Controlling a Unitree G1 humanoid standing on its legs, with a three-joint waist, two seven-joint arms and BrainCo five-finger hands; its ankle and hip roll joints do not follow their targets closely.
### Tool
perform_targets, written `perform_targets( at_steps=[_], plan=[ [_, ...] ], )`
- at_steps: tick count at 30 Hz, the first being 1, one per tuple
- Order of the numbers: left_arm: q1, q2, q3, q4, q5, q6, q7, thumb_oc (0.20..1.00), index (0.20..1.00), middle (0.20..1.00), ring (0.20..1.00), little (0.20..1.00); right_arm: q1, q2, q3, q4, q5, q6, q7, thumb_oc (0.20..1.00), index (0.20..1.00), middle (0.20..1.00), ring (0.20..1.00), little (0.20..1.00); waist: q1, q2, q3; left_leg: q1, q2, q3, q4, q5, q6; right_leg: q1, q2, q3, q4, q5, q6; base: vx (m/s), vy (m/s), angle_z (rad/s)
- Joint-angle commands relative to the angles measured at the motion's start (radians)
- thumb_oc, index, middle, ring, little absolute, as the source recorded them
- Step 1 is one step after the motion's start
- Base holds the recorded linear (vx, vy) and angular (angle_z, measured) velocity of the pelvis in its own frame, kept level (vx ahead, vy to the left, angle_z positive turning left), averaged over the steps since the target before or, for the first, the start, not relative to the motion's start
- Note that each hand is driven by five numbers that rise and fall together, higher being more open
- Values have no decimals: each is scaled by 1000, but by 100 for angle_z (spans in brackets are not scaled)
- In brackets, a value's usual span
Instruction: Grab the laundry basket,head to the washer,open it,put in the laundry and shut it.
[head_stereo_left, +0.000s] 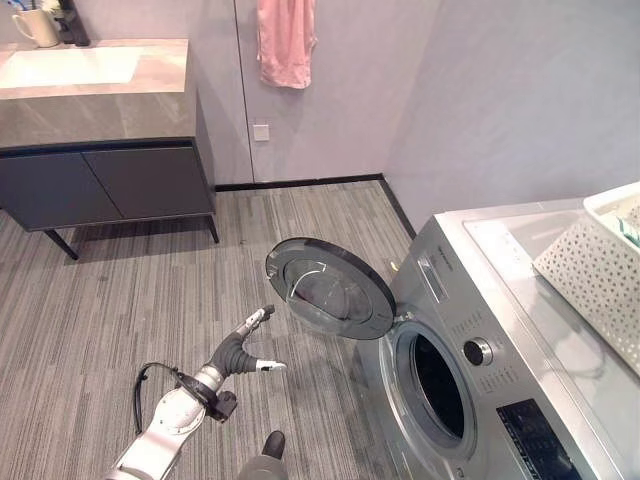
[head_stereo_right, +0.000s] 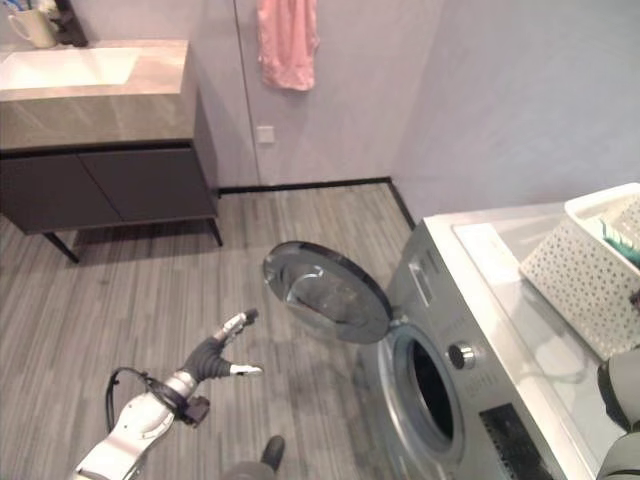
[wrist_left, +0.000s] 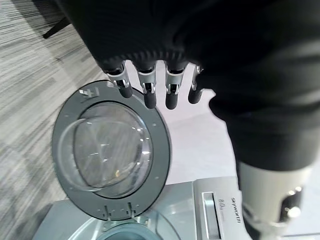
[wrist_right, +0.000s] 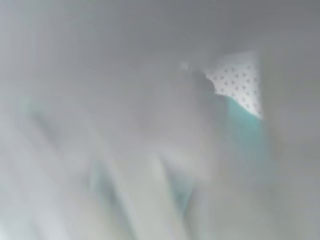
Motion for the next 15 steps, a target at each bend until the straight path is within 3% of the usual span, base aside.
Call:
perform_targets(
  at_steps=[1,15],
  plan=[
    [-52,18,-10,-69,0,-41,43,1000,1000,1000,1000,1000,-235,-164,131,-51,45,11,-159,200,200,200,200,200,-2,-66,19,27,61,37,6,-115,-9,87,8,6,12,-147,14,8,15,-7],
    [-99,31,-16,-52,-9,-53,66,1000,1000,1000,1000,1000,-501,-219,274,-119,89,13,-286,200,200,200,200,200,-52,-104,-17,56,70,64,10,-136,-6,80,11,45,27,-136,16,-1,11,-6]
  ],
)
